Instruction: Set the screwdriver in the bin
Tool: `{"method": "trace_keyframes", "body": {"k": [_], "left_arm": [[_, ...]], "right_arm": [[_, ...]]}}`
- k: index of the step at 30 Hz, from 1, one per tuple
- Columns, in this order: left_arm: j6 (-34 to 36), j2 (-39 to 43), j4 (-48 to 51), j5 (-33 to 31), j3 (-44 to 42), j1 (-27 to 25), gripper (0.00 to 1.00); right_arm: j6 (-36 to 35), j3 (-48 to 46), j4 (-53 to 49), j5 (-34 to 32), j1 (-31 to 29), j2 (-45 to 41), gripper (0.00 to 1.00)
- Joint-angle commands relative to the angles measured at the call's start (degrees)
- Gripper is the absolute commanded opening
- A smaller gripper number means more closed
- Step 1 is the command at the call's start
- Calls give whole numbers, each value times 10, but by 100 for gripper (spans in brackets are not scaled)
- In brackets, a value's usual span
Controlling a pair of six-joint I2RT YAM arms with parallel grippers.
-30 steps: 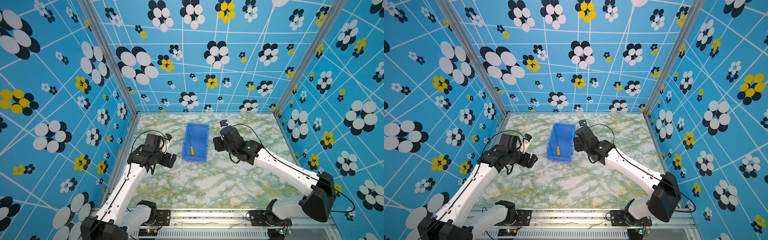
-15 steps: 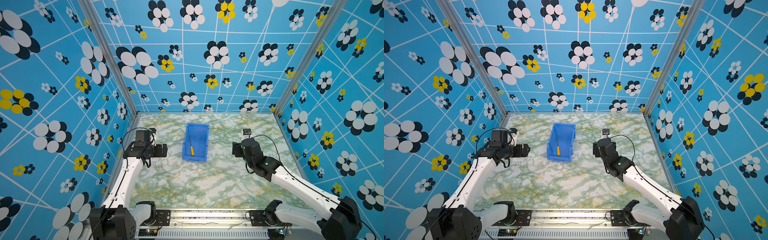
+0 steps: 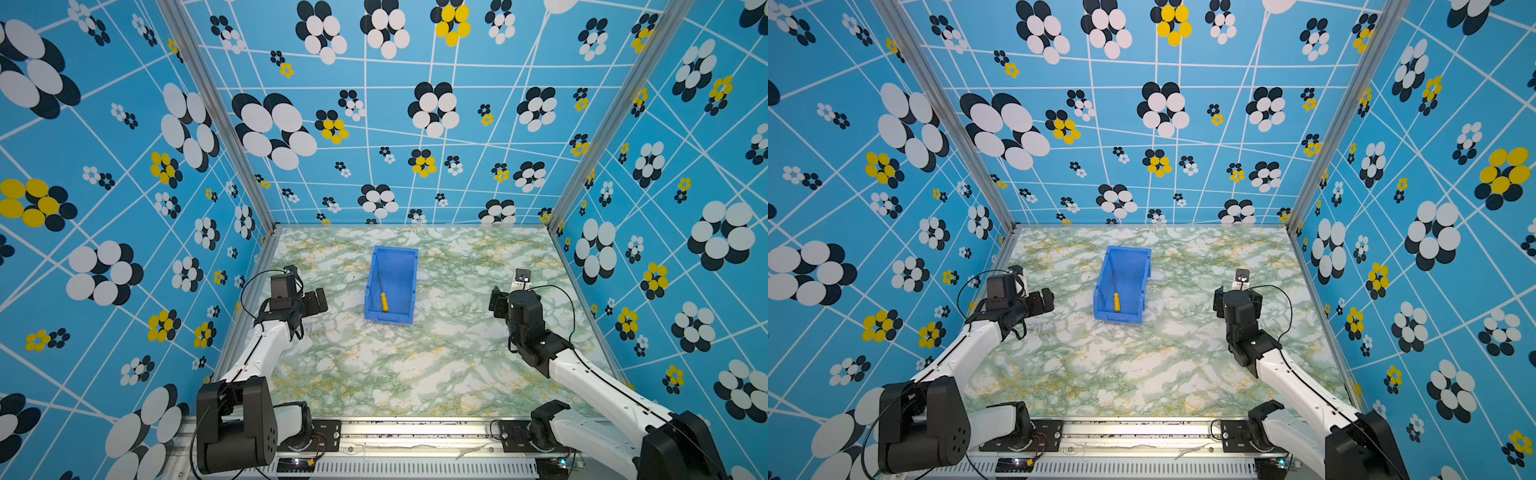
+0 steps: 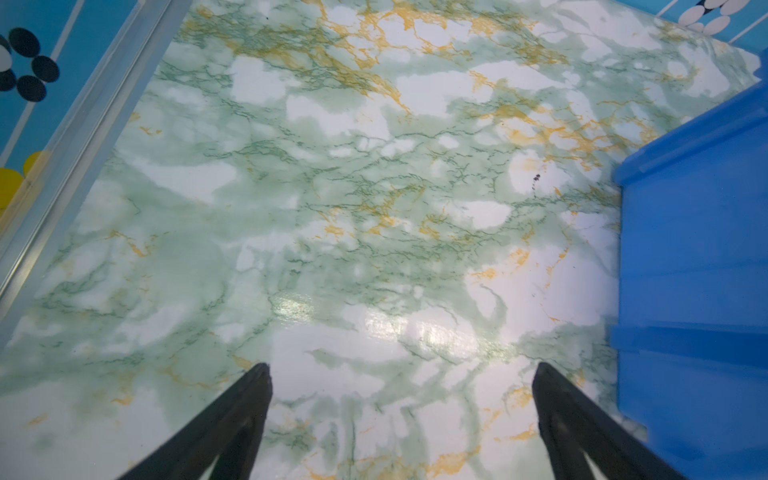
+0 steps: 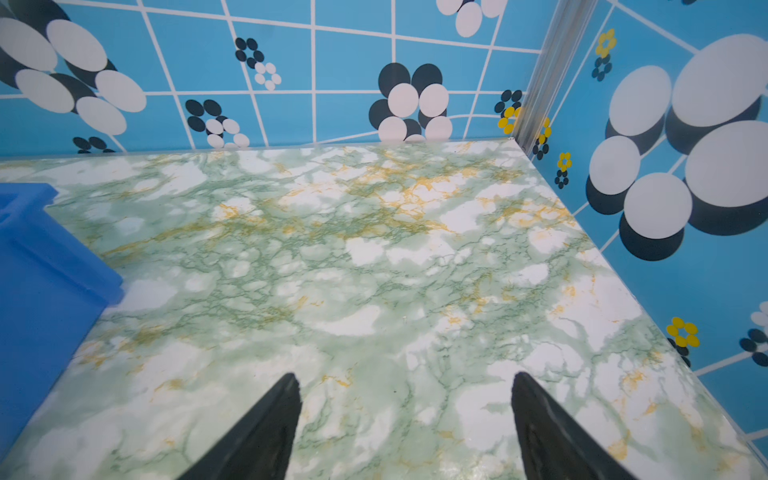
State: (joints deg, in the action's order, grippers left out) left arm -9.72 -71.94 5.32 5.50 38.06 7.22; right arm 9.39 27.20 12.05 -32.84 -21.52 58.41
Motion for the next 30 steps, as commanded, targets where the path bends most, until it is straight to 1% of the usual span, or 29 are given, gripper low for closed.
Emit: {"method": "trace_keyframes", "body": {"k": [1, 7, 9, 12, 14, 15, 16, 18, 19, 20, 23, 25, 28, 30], "left_arm": [[-16, 6, -107, -33, -32, 8, 99], [-34, 7, -213, -36, -72, 14, 99], [-28, 0, -255, -20, -84, 13, 99], [-31, -21, -321, -13, -102, 12, 99], [-33, -38, -368, -16, -117, 7, 99], [-17, -46, -391, -13, -124, 1, 99], [-1, -56, -421, -26, -137, -9, 99], [27, -76, -497, -42, -163, -22, 99], [28, -84, -527, -47, -174, -25, 99], [30, -91, -545, -47, -181, -26, 99], [36, -104, -596, -45, -201, -32, 99], [51, -109, -628, -47, -218, -46, 99], [72, -156, -737, -43, -254, -60, 99], [78, -198, -827, -55, -273, -66, 99]], "right_arm": [[-9, -22, 80, 8, 24, -9, 82], [-8, -57, 149, 27, 67, 14, 83], [-14, -69, 179, 30, 84, 26, 83], [-24, -77, 204, 27, 109, 38, 83], [-46, -79, 214, 35, 116, 43, 83], [-56, -81, 225, 43, 121, 48, 84], [-62, -85, 238, 49, 128, 58, 84], [-53, -92, 268, 58, 144, 78, 83], [-50, -98, 289, 61, 144, 90, 84], [-48, -102, 314, 59, 163, 106, 84], [-56, -105, 375, 68, 168, 152, 84], [-62, -87, 354, 86, 168, 174, 85], [-66, -82, 375, 100, 168, 210, 85], [-67, -94, 427, 104, 169, 244, 85]]}}
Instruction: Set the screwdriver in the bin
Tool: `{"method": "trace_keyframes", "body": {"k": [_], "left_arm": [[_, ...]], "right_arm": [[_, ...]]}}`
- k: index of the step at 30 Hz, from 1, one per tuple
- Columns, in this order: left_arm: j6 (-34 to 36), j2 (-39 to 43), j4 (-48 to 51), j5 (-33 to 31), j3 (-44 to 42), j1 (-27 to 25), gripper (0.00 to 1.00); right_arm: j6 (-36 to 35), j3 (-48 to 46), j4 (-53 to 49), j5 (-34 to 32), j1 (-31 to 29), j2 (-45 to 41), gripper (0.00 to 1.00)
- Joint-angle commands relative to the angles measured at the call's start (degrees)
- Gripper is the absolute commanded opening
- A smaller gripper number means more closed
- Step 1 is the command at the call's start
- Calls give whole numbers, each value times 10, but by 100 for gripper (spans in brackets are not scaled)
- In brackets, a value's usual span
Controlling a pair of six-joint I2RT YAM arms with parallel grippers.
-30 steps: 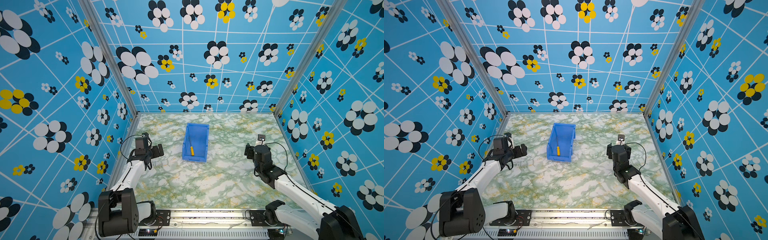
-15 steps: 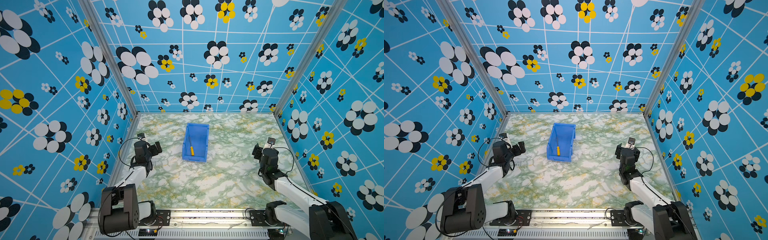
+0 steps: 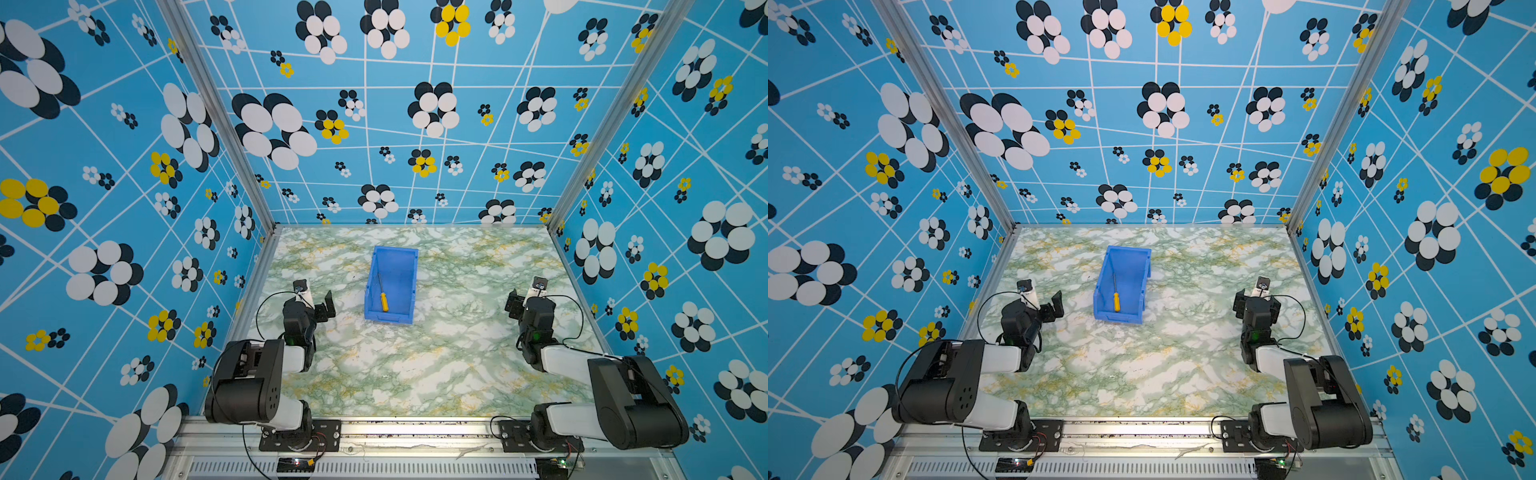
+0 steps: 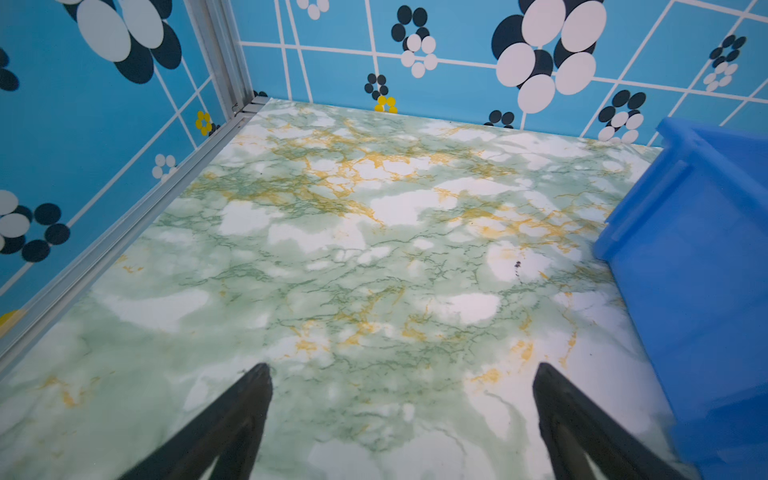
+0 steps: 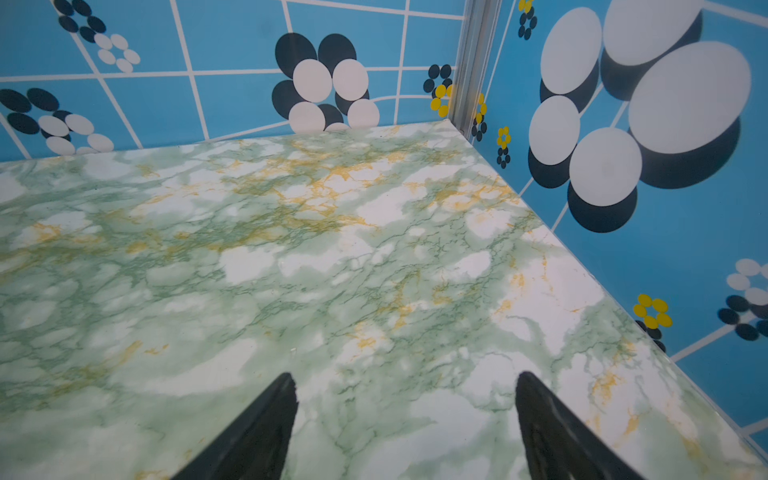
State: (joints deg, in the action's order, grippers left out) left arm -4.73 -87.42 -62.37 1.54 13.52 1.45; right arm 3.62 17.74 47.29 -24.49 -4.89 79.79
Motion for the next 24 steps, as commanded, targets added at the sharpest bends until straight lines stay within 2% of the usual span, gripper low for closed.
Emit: {"method": "trace_keyframes", "body": {"k": [1, 4, 7, 8, 12, 13, 14, 24], "left_arm": [[29, -42, -161, -14, -34, -9, 99], [34, -37, -156, -18, -38, -15, 99], [34, -36, -152, -20, -37, -15, 99], [34, -35, -151, -20, -37, -15, 99], [33, -39, -161, -19, -40, -16, 99], [33, -39, -165, -19, -41, -16, 99], [33, -41, -169, -20, -43, -15, 99], [33, -44, -176, -20, -44, -15, 99]], "right_arm": [[-10, -5, 100, 24, 2, 47, 85], [-20, -16, 190, 29, 2, 107, 86], [-22, 22, 68, 55, 2, 80, 86], [-25, 35, 59, 63, 2, 87, 86], [-17, 40, 53, 90, 17, 89, 86], [-18, 39, 54, 88, 17, 89, 97], [-18, 39, 55, 89, 17, 89, 99], [-18, 39, 54, 89, 18, 88, 99]]}}
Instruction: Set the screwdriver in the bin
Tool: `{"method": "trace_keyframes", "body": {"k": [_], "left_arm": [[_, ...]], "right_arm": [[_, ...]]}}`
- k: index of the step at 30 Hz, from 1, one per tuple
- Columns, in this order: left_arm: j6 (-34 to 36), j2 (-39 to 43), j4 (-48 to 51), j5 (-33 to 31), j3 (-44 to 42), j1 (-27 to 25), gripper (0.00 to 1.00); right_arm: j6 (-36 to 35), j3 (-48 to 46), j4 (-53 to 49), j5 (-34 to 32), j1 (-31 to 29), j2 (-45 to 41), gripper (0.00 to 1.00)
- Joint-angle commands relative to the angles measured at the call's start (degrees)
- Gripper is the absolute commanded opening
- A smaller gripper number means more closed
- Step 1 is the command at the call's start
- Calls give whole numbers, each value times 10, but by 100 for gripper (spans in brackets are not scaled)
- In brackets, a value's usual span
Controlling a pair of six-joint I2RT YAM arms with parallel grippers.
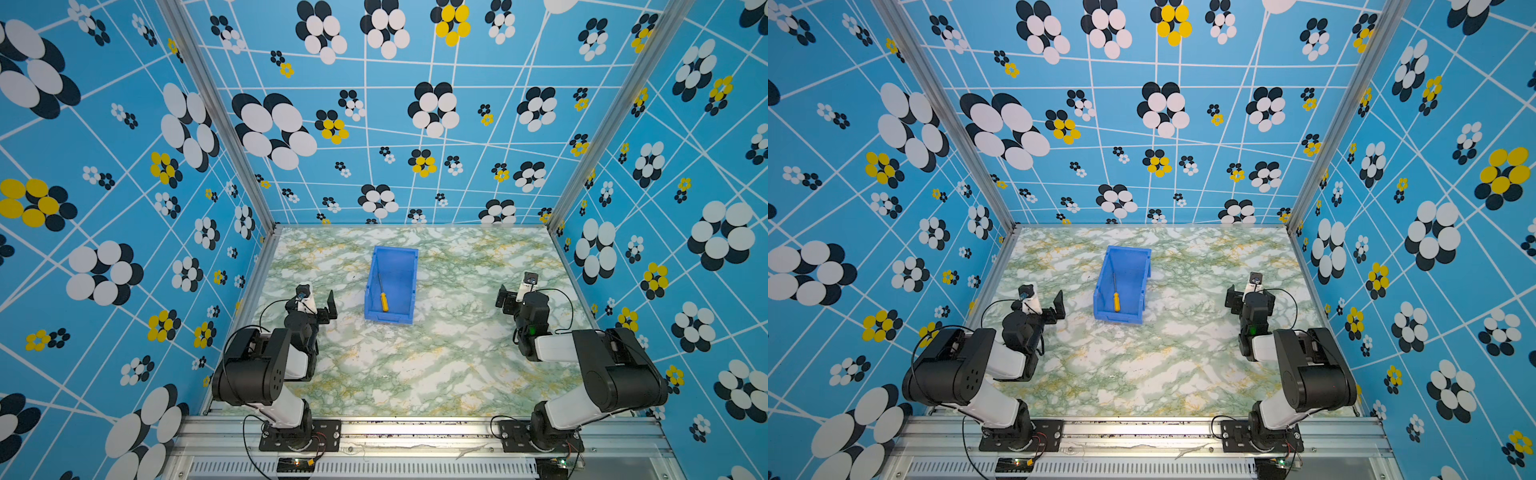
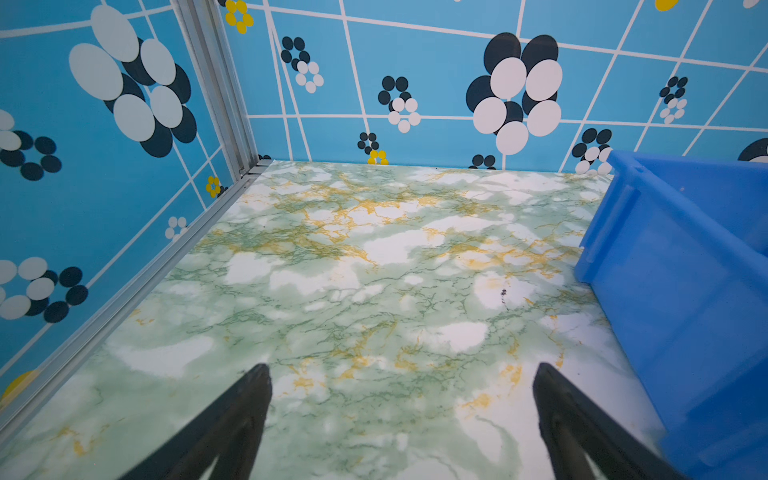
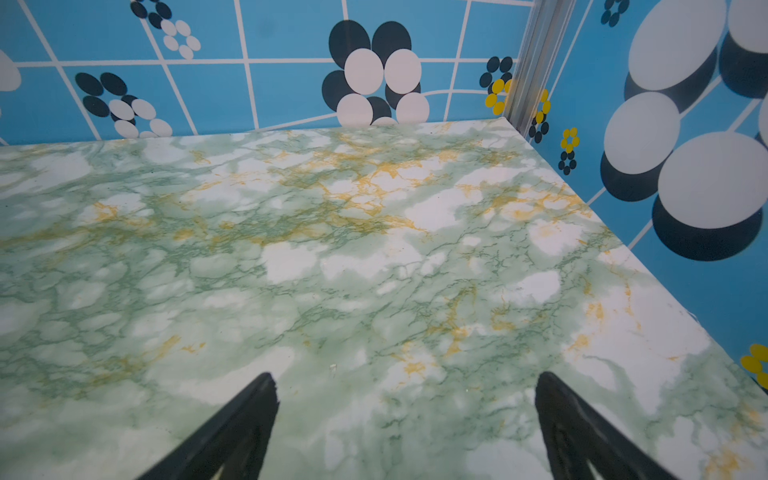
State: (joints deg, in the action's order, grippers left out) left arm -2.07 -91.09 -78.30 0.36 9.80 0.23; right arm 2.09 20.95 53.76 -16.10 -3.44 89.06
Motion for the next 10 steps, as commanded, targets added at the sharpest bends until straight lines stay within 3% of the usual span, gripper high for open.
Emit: {"method": "trace_keyframes", "body": {"k": [1, 10], "left_arm": [[7, -7, -16, -9, -7, -3, 99], [7, -7, -16, -9, -7, -3, 99]], "right_arm": [[-3, 7, -11, 4, 3, -4, 99], [-3, 7, -11, 5, 3, -4, 99]]}}
